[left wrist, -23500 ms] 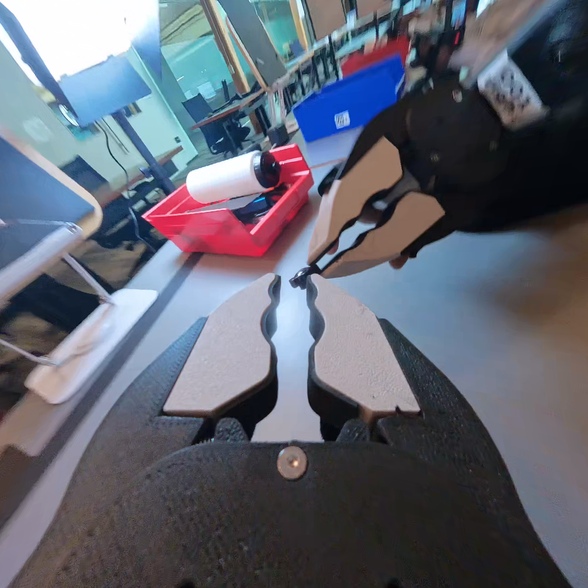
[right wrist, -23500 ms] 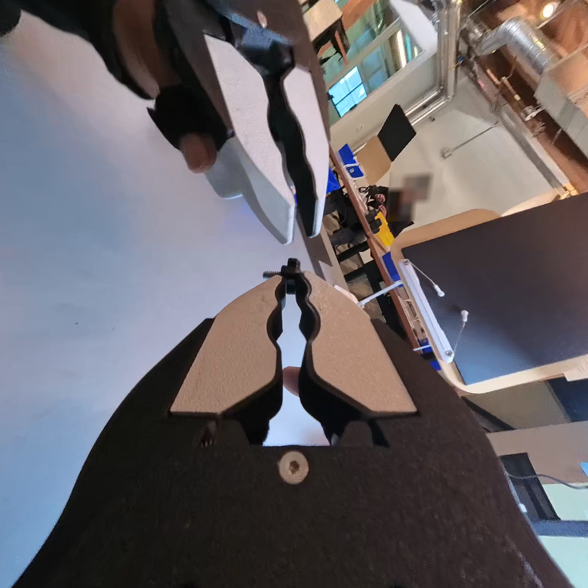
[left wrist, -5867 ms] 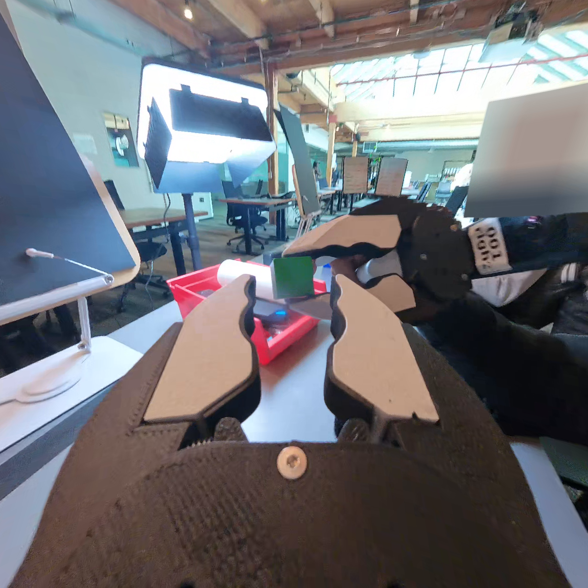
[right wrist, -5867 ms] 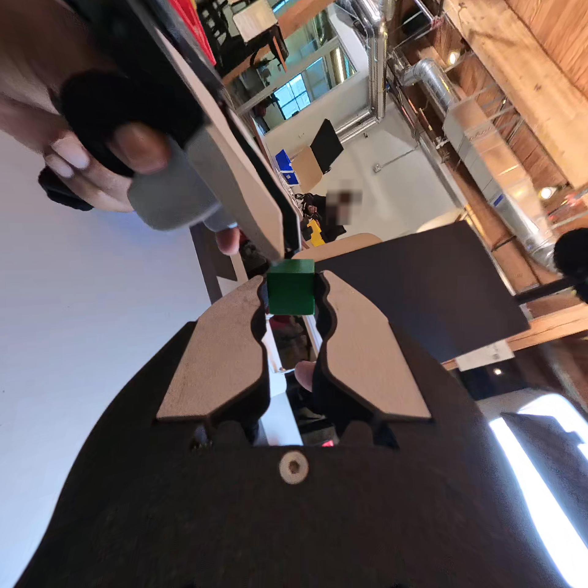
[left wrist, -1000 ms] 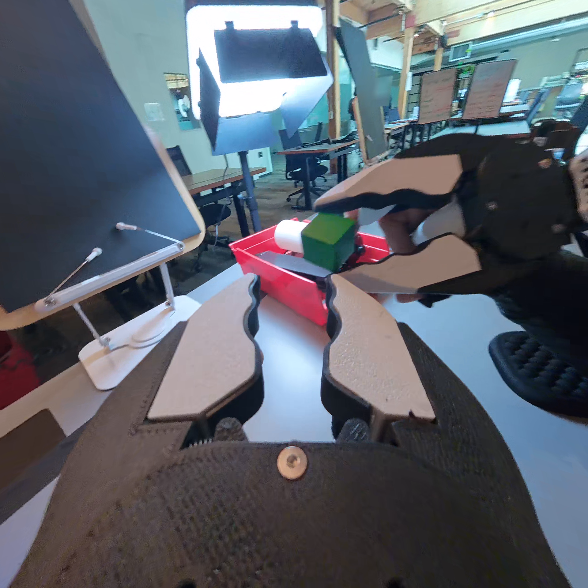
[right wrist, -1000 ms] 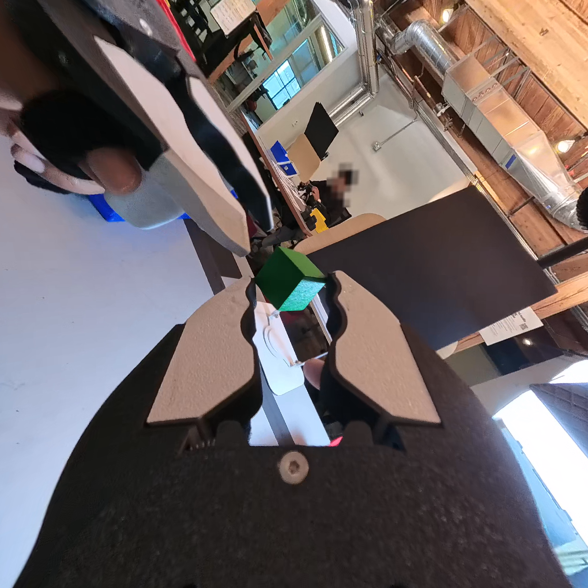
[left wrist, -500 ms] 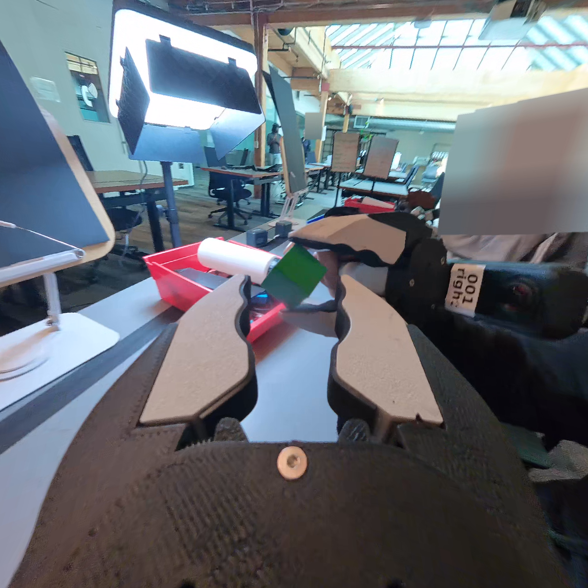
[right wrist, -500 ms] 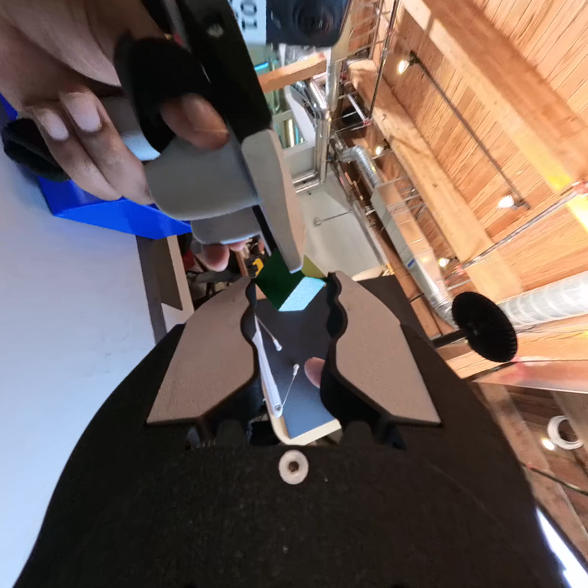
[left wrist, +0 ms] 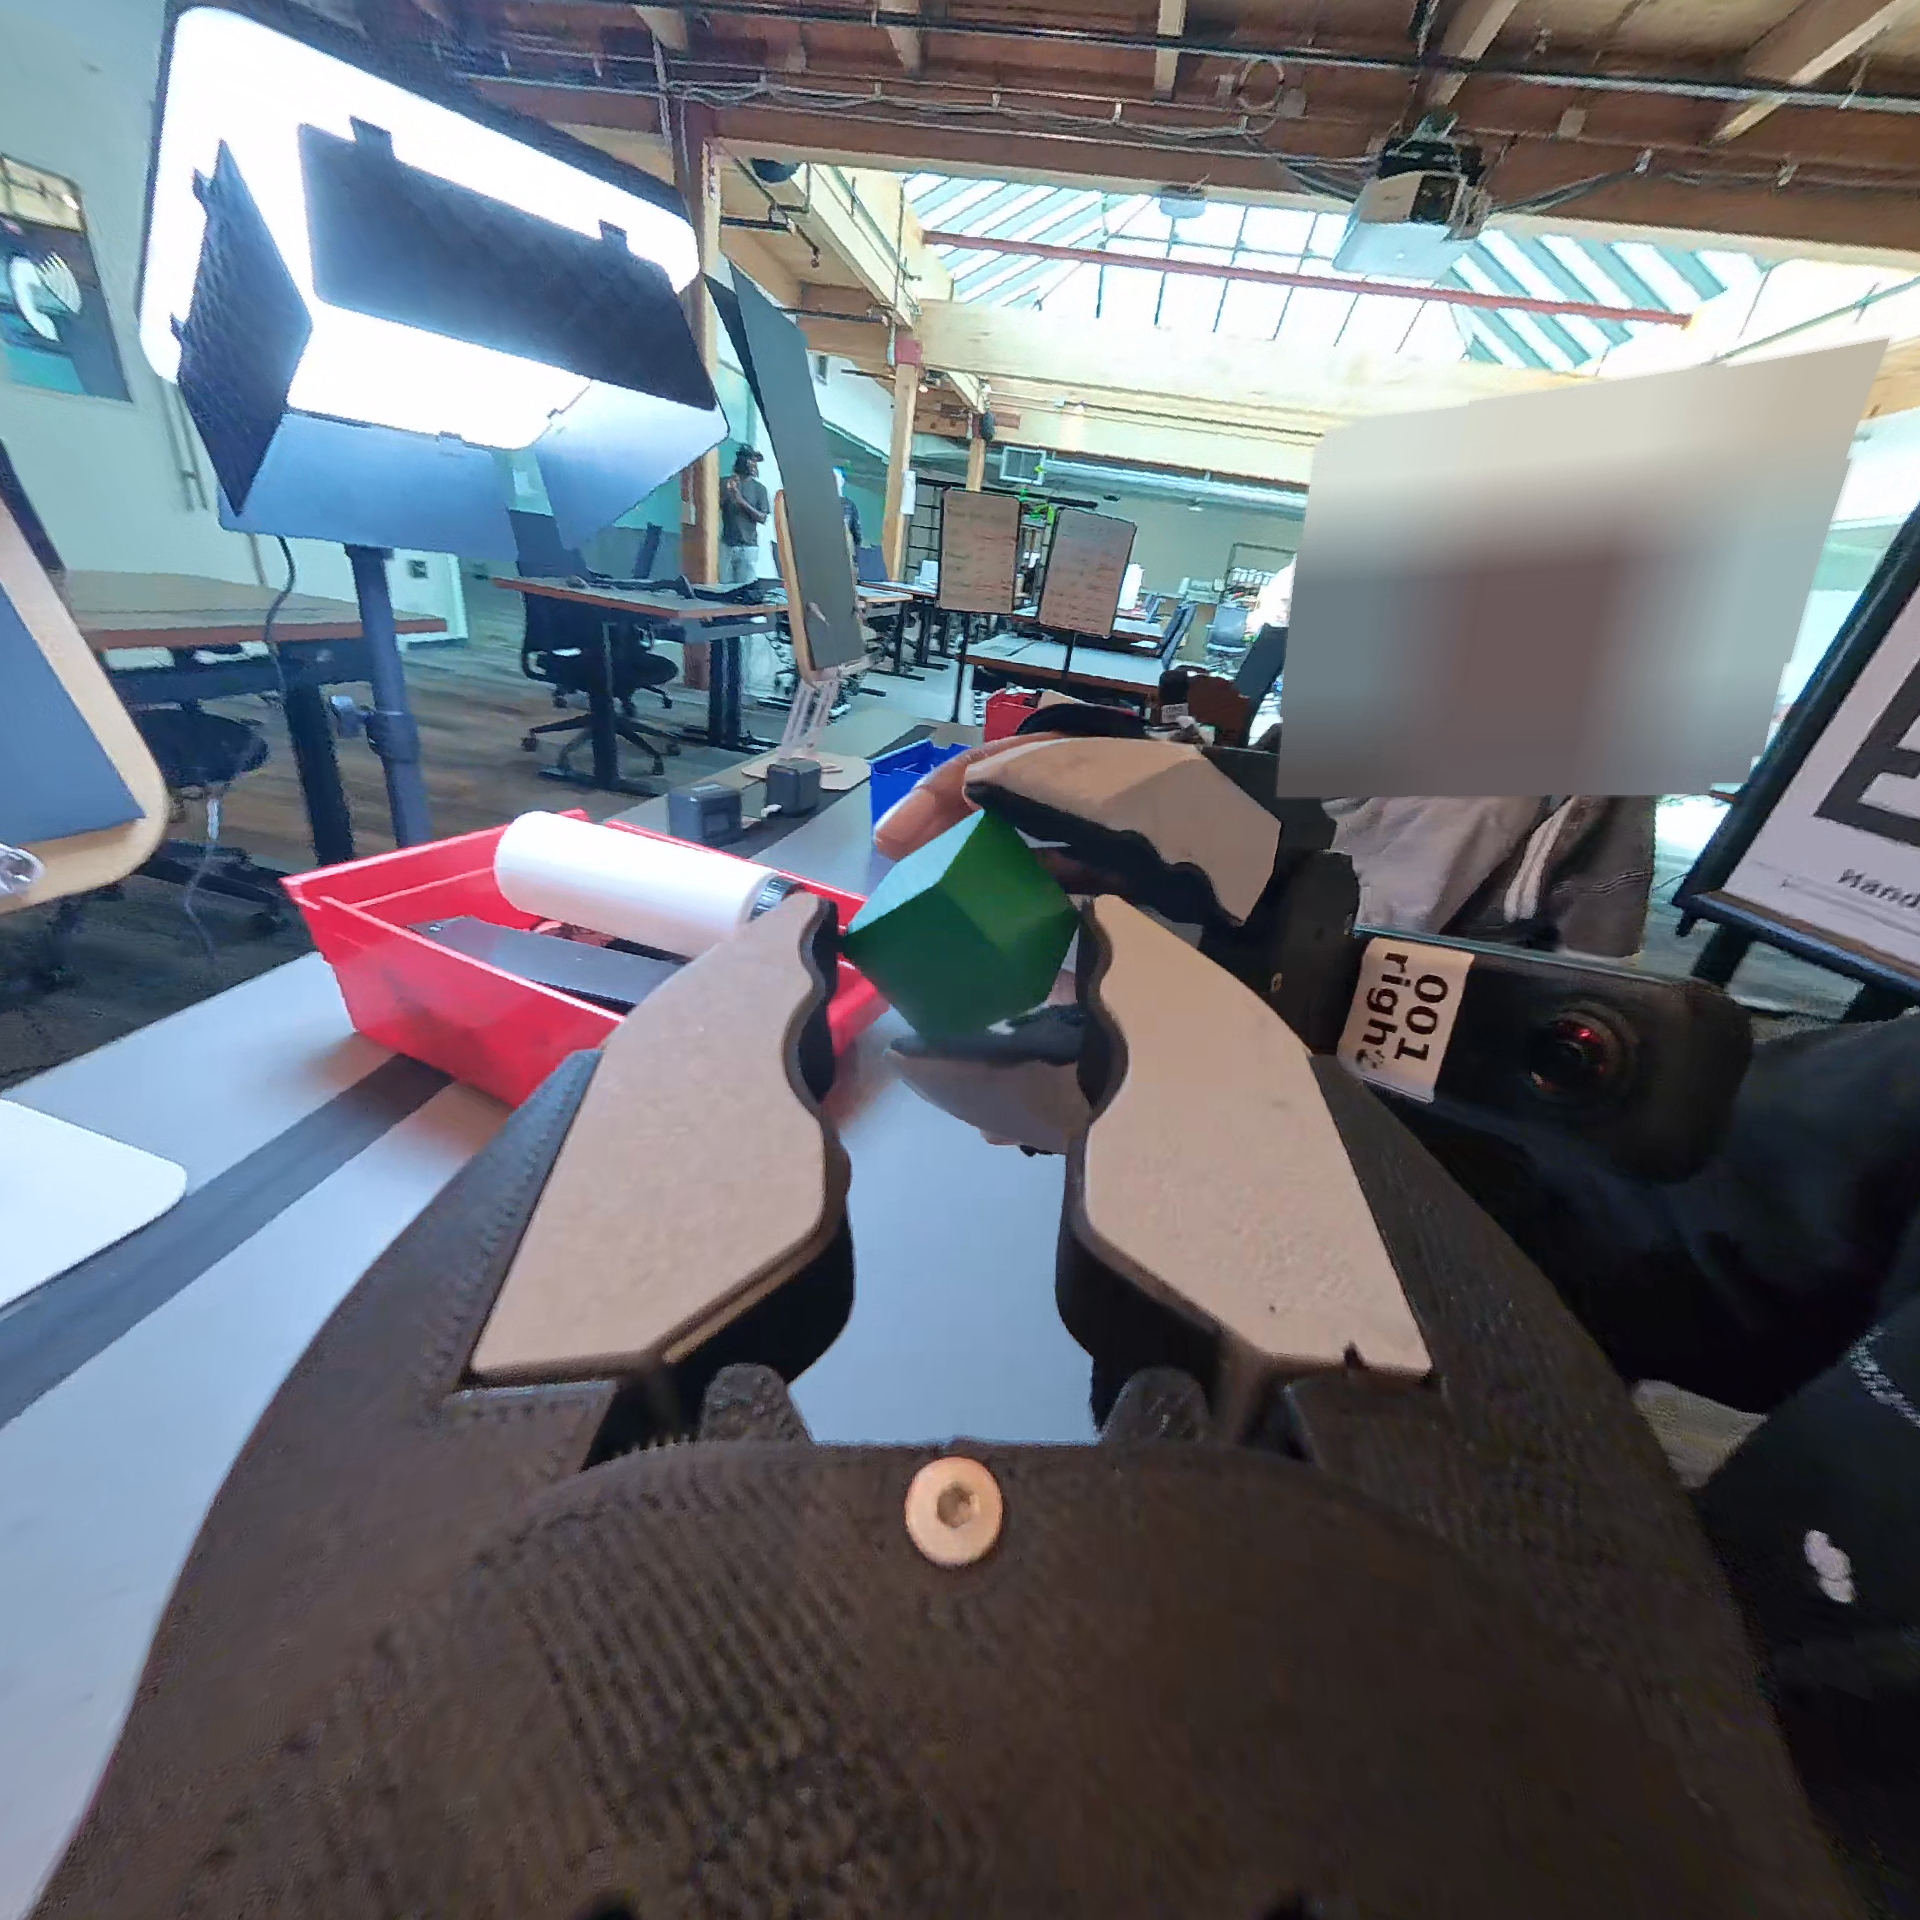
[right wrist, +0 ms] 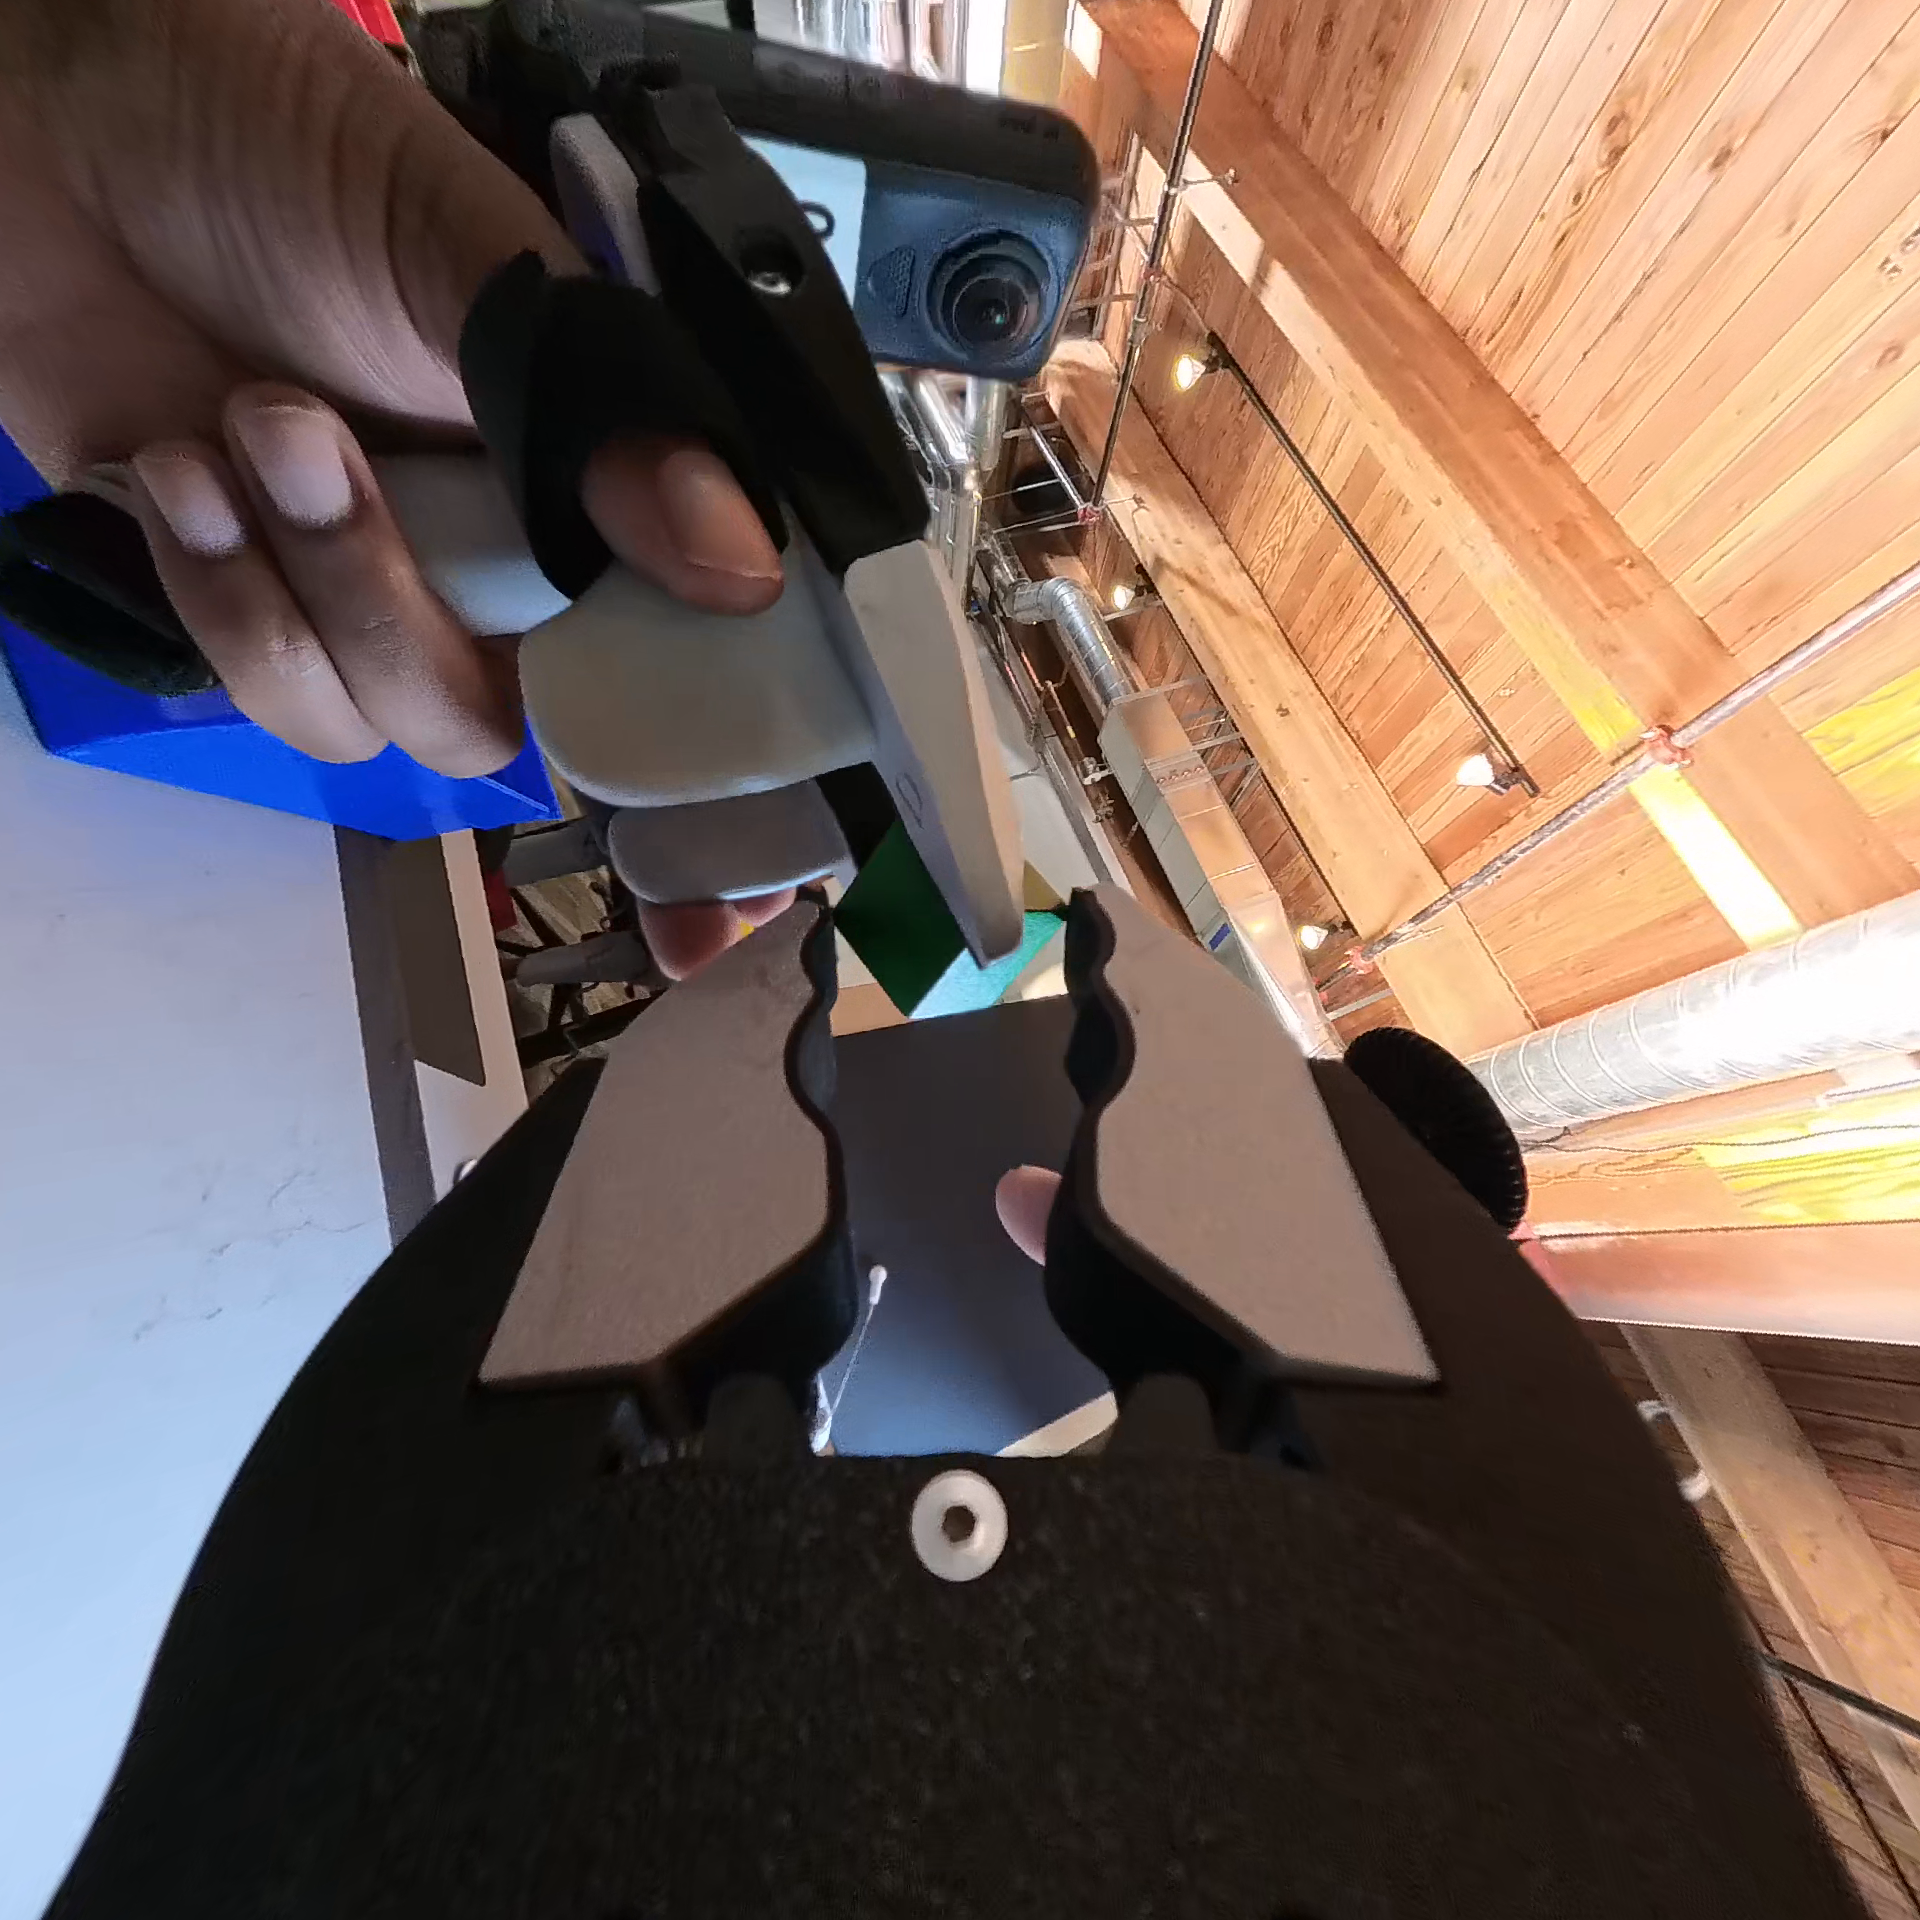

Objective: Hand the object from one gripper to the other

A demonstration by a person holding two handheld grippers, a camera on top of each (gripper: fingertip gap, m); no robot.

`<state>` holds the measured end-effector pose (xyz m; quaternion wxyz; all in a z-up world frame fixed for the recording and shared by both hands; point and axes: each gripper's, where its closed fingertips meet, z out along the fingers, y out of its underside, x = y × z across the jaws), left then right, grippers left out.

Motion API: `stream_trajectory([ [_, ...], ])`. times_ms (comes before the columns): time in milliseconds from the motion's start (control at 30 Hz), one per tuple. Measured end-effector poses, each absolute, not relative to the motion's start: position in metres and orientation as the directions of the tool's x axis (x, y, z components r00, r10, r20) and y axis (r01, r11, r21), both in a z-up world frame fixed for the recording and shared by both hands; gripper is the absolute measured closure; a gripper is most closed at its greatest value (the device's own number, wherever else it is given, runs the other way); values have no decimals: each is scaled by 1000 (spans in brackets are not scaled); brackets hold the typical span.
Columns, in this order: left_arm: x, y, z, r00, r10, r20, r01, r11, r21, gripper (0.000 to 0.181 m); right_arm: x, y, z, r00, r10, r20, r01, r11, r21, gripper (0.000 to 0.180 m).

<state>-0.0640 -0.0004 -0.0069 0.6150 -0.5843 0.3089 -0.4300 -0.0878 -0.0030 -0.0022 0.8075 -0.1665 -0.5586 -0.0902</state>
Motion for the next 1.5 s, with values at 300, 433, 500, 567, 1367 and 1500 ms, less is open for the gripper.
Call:
stream_trajectory([
  [300,-66,-2,-1,583,-794,-174,-10,207,-978,140,-84,-7,6,415,78,907,284,935,-210,137],
  [433,-68,-2,-2,611,-729,-310,-122,300,-946,140,-84,-8,7,412,119,903,268,932,-244,134],
  [500,-67,-3,-3,605,-712,-356,-160,329,-931,140,-85,-10,6,405,118,907,262,935,-238,136],
  [567,-68,-4,-5,597,-688,-411,-208,363,-909,140,-86,-10,5,398,130,908,256,935,-247,135],
  [1367,-69,-44,-19,259,-920,-293,-123,269,-955,140,-93,-40,-17,97,418,903,138,893,-428,149],
  [1500,-71,-35,-15,334,-896,-293,-133,263,-956,140,-92,-26,-10,196,319,927,213,909,-358,151],
])
